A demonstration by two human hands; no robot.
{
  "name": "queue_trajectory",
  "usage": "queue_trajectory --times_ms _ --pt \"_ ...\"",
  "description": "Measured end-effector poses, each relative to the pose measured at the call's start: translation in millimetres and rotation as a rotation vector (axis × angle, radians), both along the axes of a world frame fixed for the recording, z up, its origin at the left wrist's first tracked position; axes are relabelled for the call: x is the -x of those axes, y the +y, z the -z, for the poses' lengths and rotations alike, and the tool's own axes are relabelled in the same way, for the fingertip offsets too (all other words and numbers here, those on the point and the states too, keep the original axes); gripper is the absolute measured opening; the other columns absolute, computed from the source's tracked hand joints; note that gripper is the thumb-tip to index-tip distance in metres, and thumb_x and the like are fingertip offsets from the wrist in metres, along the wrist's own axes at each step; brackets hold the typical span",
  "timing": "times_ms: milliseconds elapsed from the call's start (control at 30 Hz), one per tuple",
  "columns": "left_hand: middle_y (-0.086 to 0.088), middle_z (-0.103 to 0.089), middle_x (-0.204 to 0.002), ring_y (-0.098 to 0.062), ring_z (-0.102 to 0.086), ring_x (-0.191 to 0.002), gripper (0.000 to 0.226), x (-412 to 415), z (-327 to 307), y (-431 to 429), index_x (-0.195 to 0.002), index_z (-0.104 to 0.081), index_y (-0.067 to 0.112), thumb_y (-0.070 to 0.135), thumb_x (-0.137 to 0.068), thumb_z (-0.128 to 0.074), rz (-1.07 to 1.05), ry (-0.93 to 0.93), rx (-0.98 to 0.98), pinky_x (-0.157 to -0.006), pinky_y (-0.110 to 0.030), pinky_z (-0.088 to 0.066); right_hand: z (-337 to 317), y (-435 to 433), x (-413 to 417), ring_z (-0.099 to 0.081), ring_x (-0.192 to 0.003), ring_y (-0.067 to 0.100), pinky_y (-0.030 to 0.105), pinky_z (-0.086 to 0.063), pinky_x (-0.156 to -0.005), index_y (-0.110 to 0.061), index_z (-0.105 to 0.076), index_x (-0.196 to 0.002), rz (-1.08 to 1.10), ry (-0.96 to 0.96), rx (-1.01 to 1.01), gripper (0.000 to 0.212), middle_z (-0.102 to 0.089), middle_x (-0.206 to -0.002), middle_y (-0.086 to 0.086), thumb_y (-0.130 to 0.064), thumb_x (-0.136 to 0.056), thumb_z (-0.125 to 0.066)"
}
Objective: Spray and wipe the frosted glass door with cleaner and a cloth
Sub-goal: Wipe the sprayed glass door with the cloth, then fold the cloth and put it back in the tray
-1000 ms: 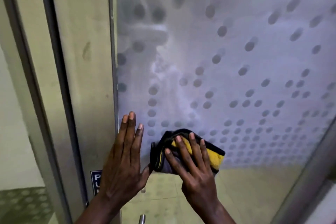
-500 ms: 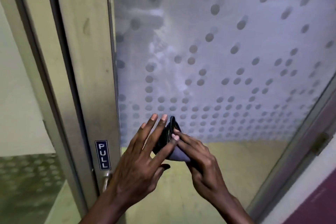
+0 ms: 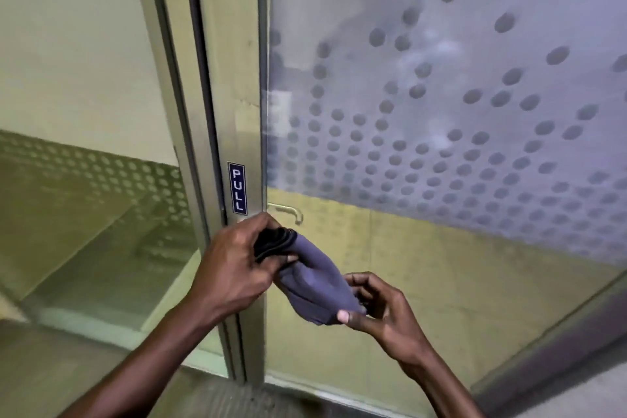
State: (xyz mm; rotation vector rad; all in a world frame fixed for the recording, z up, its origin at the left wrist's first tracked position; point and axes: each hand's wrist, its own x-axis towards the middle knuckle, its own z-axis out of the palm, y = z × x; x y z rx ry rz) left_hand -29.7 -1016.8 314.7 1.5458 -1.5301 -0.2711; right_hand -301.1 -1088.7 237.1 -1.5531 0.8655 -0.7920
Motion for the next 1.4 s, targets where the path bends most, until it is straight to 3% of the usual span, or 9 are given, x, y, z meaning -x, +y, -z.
queue_trajectory --times_ms 200,433,733,900,967,1133,1200,1267,1400 --pt "0.019 -0.077 -0.074 0.004 -0.068 -0.068 0.026 2 33 65 -0.088 -0.074 0.025 0.009 -0.086 -0.094 -0.262 0.355 -0.135 -0.069 -0.018 -0.052 42 34 -10 -0.071 -0.093 0.021 0.029 -0.059 -0.086 0.001 -0.074 -0.11 -0.077 -0.102 -0.161 0.037 -0.081 -0.1 0.014 -0.003 -0.08 -0.094" --pt "-0.003 -0.086 -0.082 -0.005 -0.075 -0.069 0.019 20 70 159 -0.093 -0.082 0.009 0.017 -0.084 -0.097 -0.528 0.654 -0.252 -0.062 -0.016 -0.056 65 89 -25 -0.079 -0.094 0.024 0.038 -0.066 -0.078 0.009 -0.07 -0.111 -0.099 -0.105 -0.415 0.018 -0.084 -0.109 0.021 -0.001 -0.097 -0.076" --pt "-0.03 -0.085 -0.108 -0.036 -0.082 -0.094 0.023 38 112 286 -0.111 -0.078 -0.011 -0.015 -0.089 -0.079 -0.788 1.19 -0.418 -0.089 -0.041 -0.064 78 151 -61 -0.08 -0.086 0.02 0.028 -0.06 -0.057 -0.003 -0.075 -0.12 -0.274 0.037 -0.504 0.022 -0.086 -0.109 0.018 -0.006 -0.098 -0.077" --pt "-0.022 -0.082 -0.08 -0.022 -0.075 -0.069 0.011 45 126 354 -0.079 -0.079 -0.008 -0.01 -0.082 -0.089 -0.933 1.215 -0.325 -0.06 -0.025 -0.062 85 195 -88 -0.076 -0.087 0.027 0.035 -0.061 -0.07 -0.003 -0.075 -0.118 -0.397 0.097 -0.485 0.028 -0.077 -0.111 0.035 0.0 -0.091 -0.083" --pt "-0.007 -0.061 -0.056 -0.012 -0.057 -0.051 0.038 46 135 384 -0.055 -0.065 0.007 -0.006 -0.078 -0.094 -0.975 1.207 -0.285 -0.048 -0.02 -0.049 87 216 -98 -0.076 -0.083 0.027 0.036 -0.063 -0.068 -0.001 -0.076 -0.114 -0.433 0.111 -0.479 0.026 -0.078 -0.106 0.034 0.003 -0.089 -0.084" --pt "-0.025 -0.076 -0.09 -0.028 -0.066 -0.087 0.024 53 141 461 -0.099 -0.076 -0.023 -0.006 -0.086 -0.087 -1.024 1.309 -0.114 -0.077 -0.035 -0.056 93 284 -124 -0.079 -0.068 0.021 0.034 -0.064 -0.064 0.0 -0.077 -0.098 -0.512 0.171 -0.467 0.013 -0.085 -0.08 0.013 0.004 -0.088 -0.085" --pt "-0.015 -0.071 -0.078 -0.02 -0.06 -0.075 0.015 56 144 497 -0.084 -0.081 -0.011 0.001 -0.094 -0.083 -1.065 1.314 -0.103 -0.071 -0.028 -0.051 97 319 -136 -0.079 -0.077 0.027 0.039 -0.063 -0.073 0.003 -0.079 -0.101 -0.543 0.186 -0.466 0.012 -0.085 -0.088 0.023 0.002 -0.09 -0.084" --pt "0.001 -0.063 -0.06 -0.009 -0.051 -0.056 0.041 57 147 534 -0.06 -0.076 0.011 0.009 -0.101 -0.078 -1.098 1.306 -0.106 -0.058 -0.019 -0.046 100 353 -147 -0.076 -0.083 0.029 0.039 -0.062 -0.074 0.007 -0.077 -0.104 -0.573 0.183 -0.467 0.015 -0.081 -0.097 0.032 0.001 -0.092 -0.082" --pt "0.003 -0.071 -0.064 -0.008 -0.061 -0.058 0.038 60 151 619 -0.065 -0.074 0.015 0.019 -0.103 -0.078 -1.221 1.303 -0.043 -0.062 -0.022 -0.054 103 433 -166 -0.073 -0.079 0.023 0.03 -0.066 -0.062 -0.001 -0.082 -0.094 -0.661 0.176 -0.428 0.002 -0.081 -0.085 0.017 0.0 -0.093 -0.081"
